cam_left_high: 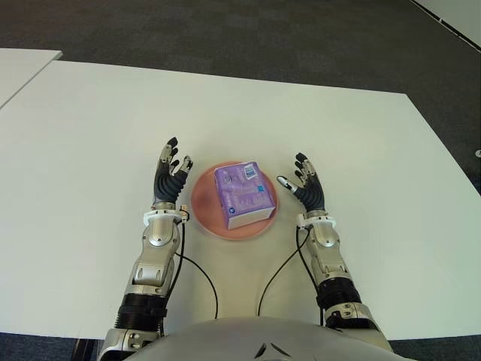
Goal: Put the tissue paper into the plate.
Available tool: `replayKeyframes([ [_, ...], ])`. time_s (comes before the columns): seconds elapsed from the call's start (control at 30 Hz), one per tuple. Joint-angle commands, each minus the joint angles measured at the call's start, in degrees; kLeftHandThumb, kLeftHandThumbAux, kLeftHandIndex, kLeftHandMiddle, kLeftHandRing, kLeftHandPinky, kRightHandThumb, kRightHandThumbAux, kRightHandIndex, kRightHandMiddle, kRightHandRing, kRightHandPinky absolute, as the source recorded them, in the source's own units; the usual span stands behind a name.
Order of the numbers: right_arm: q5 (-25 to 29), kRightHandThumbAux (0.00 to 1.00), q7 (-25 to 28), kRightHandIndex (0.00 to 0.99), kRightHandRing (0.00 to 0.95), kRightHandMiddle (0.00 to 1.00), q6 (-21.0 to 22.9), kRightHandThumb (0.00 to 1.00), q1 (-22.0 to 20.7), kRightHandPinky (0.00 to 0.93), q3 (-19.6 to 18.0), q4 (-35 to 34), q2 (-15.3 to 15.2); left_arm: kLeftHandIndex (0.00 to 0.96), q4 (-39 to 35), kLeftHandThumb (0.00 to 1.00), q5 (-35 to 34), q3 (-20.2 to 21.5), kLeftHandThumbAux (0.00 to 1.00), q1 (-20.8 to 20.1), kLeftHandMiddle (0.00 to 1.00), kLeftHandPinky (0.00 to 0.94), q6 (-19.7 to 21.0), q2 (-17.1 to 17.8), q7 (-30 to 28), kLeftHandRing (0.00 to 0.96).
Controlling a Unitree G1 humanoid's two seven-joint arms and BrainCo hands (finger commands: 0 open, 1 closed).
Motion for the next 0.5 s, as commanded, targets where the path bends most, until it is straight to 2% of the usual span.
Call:
replayKeyframes([
  [0.03,1.1,0.714,0.6,0.0,0.0,0.0,5.1,0.0,3.6,0.0,0.1,0.6,0.5,0.0,0.0,0.0,0.5,0.0,0.562,0.2,0.0,0.0,0.7,-0.3,0.2,0.0],
  [0.33,1.5,0.698,0.3,0.0,0.0,0.0,6.3,0.0,5.0,0.0,0.2,-1.5,0.9,0.0,-0.2,0.0,-0.2,-0.2,0.563,0.5,0.0,0.0,-0.5,-0.7,-0.3,0.0],
  [0.5,1.7,0.686,-0.1,0.0,0.0,0.0,5.3,0.0,5.6,0.0,0.0,-1.6,1.3,0.0,-0.3,0.0,0.3,-0.4,0.569,0.5,0.0,0.0,-0.6,-0.8,0.1,0.0],
])
